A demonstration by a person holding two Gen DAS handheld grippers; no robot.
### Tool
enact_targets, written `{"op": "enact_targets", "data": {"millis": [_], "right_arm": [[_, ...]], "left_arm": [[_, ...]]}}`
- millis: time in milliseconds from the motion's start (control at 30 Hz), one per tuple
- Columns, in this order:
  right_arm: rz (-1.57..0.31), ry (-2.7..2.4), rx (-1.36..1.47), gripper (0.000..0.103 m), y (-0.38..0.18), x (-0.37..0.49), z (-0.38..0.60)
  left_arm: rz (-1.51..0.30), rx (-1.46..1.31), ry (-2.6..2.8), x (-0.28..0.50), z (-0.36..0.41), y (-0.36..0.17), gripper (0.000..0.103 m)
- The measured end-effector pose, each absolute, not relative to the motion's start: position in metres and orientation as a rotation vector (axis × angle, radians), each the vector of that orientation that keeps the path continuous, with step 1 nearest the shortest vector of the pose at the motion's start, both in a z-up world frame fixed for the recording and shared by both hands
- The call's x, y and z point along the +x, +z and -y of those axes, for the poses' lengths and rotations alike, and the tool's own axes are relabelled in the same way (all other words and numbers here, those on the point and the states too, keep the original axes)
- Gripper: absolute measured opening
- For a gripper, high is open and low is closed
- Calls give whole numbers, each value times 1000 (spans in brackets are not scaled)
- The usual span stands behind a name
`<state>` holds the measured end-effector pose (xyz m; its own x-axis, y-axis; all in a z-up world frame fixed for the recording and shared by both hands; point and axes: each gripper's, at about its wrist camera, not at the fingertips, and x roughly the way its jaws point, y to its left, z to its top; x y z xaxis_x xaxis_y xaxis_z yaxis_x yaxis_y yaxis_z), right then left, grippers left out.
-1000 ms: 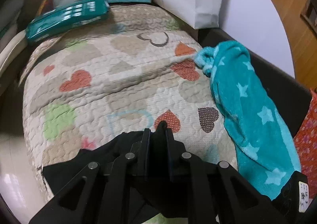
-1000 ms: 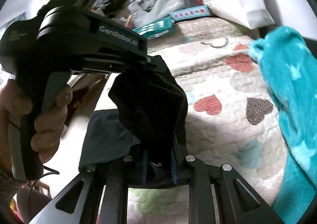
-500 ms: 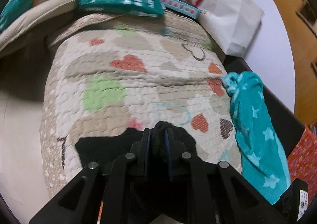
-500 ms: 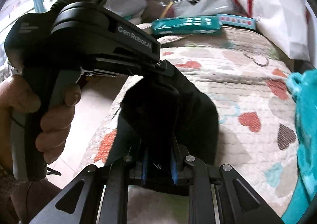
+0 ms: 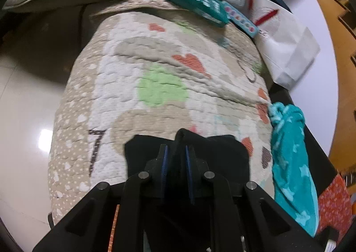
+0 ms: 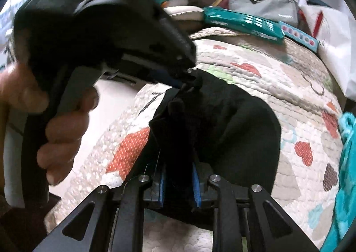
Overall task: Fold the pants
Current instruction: 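Fold the held pants over with both grippers and lower onto the quilt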
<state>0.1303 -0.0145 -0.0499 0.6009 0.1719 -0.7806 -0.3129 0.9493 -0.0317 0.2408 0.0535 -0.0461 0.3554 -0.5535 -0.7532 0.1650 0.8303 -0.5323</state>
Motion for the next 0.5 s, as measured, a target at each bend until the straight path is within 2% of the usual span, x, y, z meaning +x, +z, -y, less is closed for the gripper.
{"op": "enact_targets", "data": {"millis": [100, 133, 200, 233, 267, 333, 500], "right_arm": [[-869, 286, -261, 27, -59, 122, 2], [-864, 287, -288, 29, -61, 119, -1], [-851, 296, -359, 35, -67, 110, -8], [-837, 306, -401, 43, -69, 104, -13], [-828, 315, -430, 57, -71, 100, -17], [-803, 353, -492, 79, -74, 86, -26], [-751, 421, -611, 81, -73, 58, -37]], "left_arm": [[-1137, -454, -442, 241, -68, -60, 23], [-1143, -485, -424, 240, -75, -64, 28], [-1148, -564, -386, 237, -93, -72, 33], [-1144, -598, -369, 236, -100, -75, 33], [-1137, -640, -351, 234, -109, -77, 33], [-1118, -720, -315, 227, -130, -82, 35], [-1068, -826, -258, 207, -159, -81, 35]]}}
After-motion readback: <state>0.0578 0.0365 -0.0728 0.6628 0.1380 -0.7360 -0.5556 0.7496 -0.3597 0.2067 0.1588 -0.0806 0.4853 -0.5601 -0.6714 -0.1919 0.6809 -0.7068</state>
